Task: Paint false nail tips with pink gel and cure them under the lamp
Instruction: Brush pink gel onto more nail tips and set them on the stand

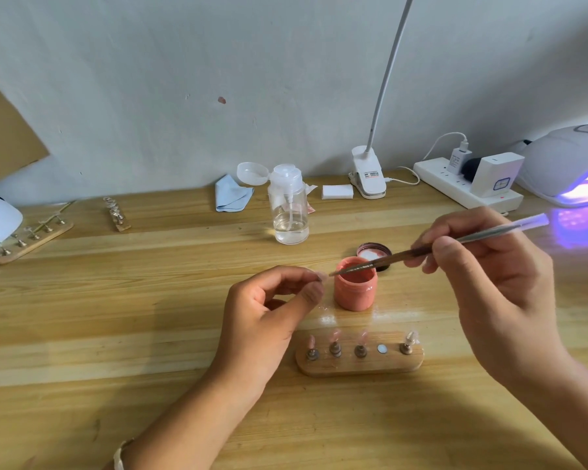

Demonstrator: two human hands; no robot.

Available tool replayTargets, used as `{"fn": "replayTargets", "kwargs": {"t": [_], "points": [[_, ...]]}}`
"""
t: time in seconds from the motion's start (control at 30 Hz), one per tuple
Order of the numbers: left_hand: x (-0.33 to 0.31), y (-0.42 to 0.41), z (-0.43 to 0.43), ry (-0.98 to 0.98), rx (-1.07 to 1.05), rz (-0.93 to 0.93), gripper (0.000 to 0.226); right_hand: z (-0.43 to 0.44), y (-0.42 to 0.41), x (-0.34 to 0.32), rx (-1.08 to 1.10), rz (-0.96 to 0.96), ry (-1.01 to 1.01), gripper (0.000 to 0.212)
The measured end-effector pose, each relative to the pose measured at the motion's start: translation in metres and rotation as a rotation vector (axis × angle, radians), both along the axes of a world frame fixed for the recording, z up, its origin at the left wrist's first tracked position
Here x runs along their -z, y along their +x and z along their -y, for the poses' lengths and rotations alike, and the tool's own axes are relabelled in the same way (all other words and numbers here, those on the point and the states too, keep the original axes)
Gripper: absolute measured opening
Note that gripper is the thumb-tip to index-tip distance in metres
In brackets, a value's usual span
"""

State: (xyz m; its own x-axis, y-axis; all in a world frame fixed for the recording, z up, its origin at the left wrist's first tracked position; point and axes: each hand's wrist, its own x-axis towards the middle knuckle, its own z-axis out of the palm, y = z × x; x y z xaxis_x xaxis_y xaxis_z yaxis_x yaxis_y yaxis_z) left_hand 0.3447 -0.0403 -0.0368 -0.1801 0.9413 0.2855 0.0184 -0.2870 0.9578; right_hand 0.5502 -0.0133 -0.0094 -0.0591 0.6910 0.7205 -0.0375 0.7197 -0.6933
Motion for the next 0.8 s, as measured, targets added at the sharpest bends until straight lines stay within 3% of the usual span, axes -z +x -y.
{"fn": "replayTargets", "kwargs": {"t": [0.17, 0.8], "points": [[-0.0004, -0.0002, 0.0007, -0.010, 0.007, -0.004, 0.014, 0.0019, -0.0007, 0.0031, 0.016, 0.097, 0.013, 0.009], [-0.0008, 0.0003, 0.0004, -0.011, 0.001, 0.000, 0.012, 0.0010, 0.0016, 0.0020, 0.068, 0.055, 0.020, 0.011]]}}
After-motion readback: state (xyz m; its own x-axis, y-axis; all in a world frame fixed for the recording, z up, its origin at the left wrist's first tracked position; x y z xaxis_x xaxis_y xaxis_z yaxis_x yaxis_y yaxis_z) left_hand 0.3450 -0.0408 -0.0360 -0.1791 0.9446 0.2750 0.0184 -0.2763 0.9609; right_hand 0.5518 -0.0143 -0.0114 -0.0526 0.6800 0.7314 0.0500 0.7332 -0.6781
